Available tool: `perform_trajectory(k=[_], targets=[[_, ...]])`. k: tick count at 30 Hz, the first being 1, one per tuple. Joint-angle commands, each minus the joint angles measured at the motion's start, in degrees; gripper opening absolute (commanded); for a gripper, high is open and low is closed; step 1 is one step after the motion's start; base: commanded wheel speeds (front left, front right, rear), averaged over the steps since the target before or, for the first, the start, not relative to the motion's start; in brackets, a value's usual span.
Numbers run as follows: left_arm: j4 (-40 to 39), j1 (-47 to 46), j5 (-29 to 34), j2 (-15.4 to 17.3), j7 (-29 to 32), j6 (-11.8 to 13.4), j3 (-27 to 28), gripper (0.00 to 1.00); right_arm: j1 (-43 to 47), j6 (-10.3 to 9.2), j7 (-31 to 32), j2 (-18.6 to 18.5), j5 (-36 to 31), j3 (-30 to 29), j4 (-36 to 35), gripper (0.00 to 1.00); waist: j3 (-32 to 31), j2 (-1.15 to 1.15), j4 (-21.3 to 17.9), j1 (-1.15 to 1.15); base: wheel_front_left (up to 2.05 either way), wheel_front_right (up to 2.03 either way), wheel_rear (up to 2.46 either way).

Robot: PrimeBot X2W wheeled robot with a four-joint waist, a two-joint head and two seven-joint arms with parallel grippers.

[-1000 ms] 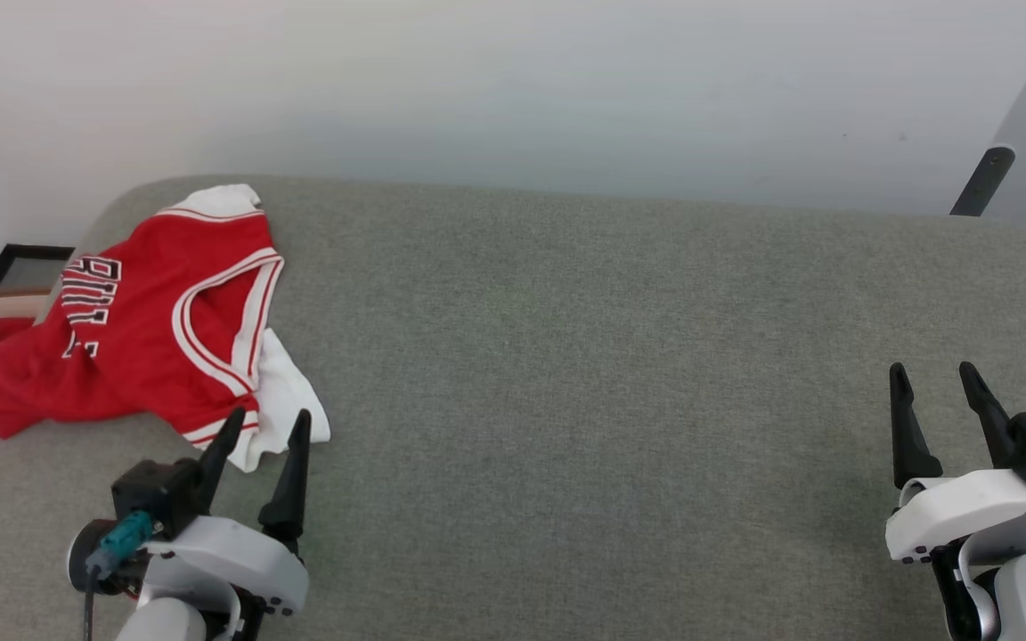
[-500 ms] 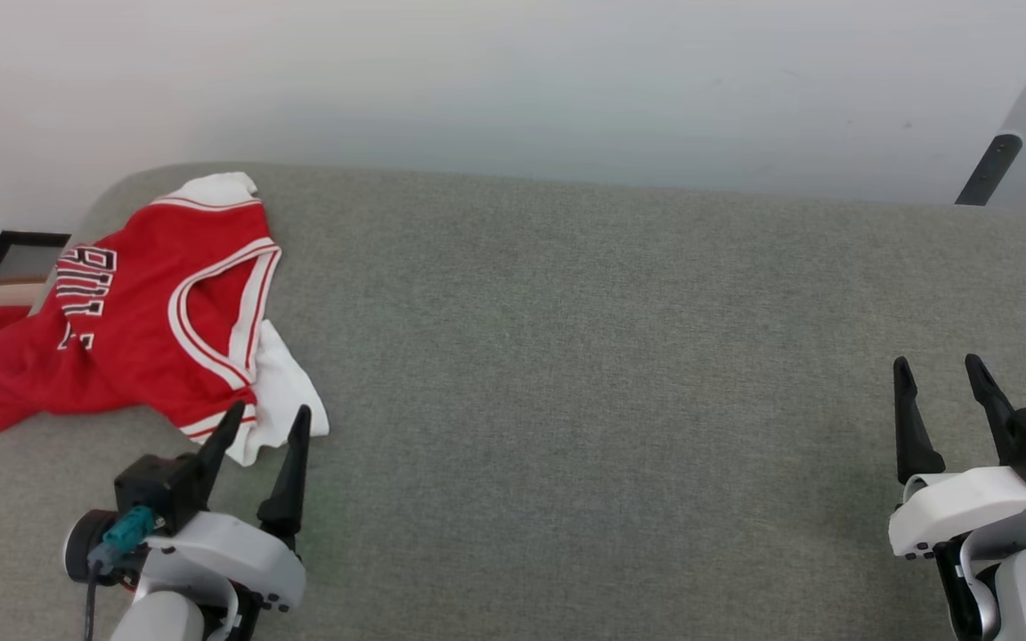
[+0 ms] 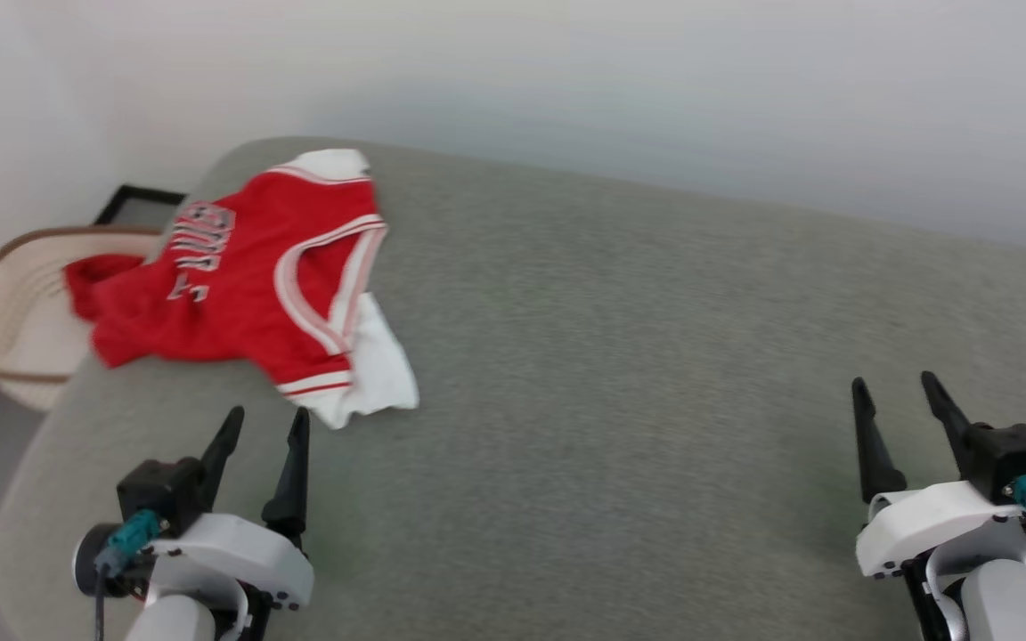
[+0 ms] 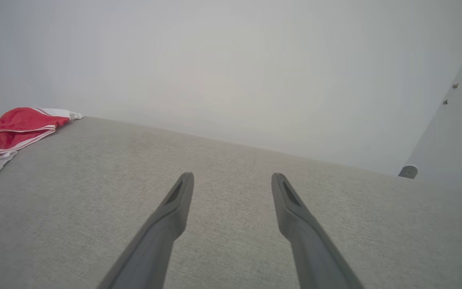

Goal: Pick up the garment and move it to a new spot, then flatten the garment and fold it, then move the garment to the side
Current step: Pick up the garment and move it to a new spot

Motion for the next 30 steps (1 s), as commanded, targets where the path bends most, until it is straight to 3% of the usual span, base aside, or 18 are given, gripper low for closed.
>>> perform_trajectory(k=[1, 12, 22, 30], targets=[[0.1, 0.8, 0.7, -0.3, 0.0, 0.3, 0.4, 1.00, 0.1, 0.02, -0.3, 0.1, 0.4, 0.6, 0.1, 1.00, -0.6, 0.00, 6.5, 0.00, 0.00, 0.00, 0.00], [-2.2, 6.1, 3.2, -3.8, 0.0, 1.3, 4.3, 1.00, -0.3, 0.01, -0.2, 1.2, 2.0, 7.7, 2.2, 1.00, -1.7, 0.00, 22.5, 0.00, 0.00, 0.00, 0.00], [-11.2, 12.7, 3.3, -8.1, 0.0, 4.0, 13.5, 1.00, -9.1, 0.01, 0.2, 2.5, 5.3, 20.9, 7.3, 1.00, 2.2, 0.00, 24.8, 0.00, -0.02, -0.02, -0.02], [-14.8, 15.6, 4.5, -10.1, 0.0, 3.9, 14.5, 1.00, -11.6, 0.01, -0.4, 1.0, 9.5, 24.9, 10.2, 1.00, 1.7, 0.00, 24.5, 0.00, -0.14, -0.14, -0.14]])
